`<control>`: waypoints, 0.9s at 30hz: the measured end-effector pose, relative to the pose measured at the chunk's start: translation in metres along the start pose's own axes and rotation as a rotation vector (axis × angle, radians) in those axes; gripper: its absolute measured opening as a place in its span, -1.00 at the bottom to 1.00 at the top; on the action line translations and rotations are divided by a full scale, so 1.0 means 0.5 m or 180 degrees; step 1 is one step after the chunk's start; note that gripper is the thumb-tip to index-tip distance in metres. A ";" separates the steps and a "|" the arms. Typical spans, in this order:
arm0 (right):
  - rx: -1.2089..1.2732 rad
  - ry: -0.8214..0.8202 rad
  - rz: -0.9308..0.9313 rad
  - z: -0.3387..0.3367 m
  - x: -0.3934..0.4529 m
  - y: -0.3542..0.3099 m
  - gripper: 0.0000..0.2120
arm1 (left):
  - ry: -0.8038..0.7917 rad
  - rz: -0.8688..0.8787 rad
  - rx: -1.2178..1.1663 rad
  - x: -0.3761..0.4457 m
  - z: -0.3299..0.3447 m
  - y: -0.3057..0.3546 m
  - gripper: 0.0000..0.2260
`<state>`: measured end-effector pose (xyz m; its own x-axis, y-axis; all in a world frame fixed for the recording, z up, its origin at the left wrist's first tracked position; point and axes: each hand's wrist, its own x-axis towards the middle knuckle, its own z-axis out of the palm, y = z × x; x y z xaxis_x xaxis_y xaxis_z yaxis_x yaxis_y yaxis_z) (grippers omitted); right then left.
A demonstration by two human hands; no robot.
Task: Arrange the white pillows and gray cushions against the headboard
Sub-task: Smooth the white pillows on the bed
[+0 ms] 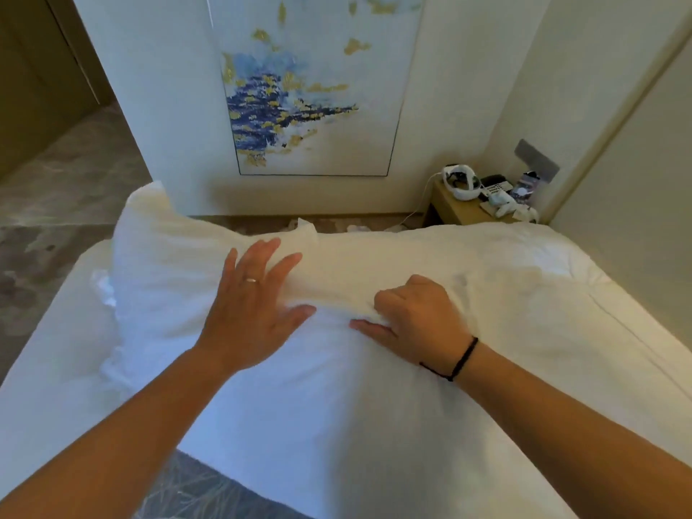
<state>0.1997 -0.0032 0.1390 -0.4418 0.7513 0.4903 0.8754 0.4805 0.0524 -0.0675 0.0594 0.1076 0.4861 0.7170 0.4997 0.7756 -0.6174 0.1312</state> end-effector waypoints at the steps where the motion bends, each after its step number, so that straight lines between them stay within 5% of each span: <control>1: -0.0044 -0.0067 -0.0043 -0.032 -0.028 0.014 -0.51 | -0.0227 0.0116 -0.0032 0.023 -0.013 0.010 -0.32; 5: -0.0162 -0.0353 0.0237 -0.093 -0.193 0.053 -0.47 | -0.1596 0.0077 -0.0344 0.052 0.005 0.064 -0.04; 8: -0.0294 -0.0913 0.0676 -0.076 -0.344 0.055 -0.49 | -0.1937 0.0375 0.0049 0.028 0.066 0.113 0.03; 12: 0.0026 -0.1673 0.1705 -0.032 -0.475 0.029 -0.52 | -0.1894 0.0948 0.0547 -0.004 0.136 0.177 -0.30; 17: 0.0370 -0.1614 0.2144 -0.020 -0.452 0.019 -0.46 | -0.1604 0.1239 0.0603 -0.016 0.143 0.190 -0.73; 20: 0.0487 -0.1528 0.2289 -0.006 -0.401 0.011 -0.32 | -0.1355 0.1126 0.0635 -0.022 0.121 0.193 -0.75; 27: 0.0212 -0.1372 0.2355 0.047 -0.391 -0.037 -0.58 | -0.1253 0.1086 0.0863 -0.043 0.071 0.265 -0.65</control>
<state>0.2653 -0.1485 0.0216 0.1906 0.9817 0.0040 0.9603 -0.1856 -0.2083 0.0391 -0.0263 0.0838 0.7991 0.5906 0.1129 0.5992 -0.7666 -0.2308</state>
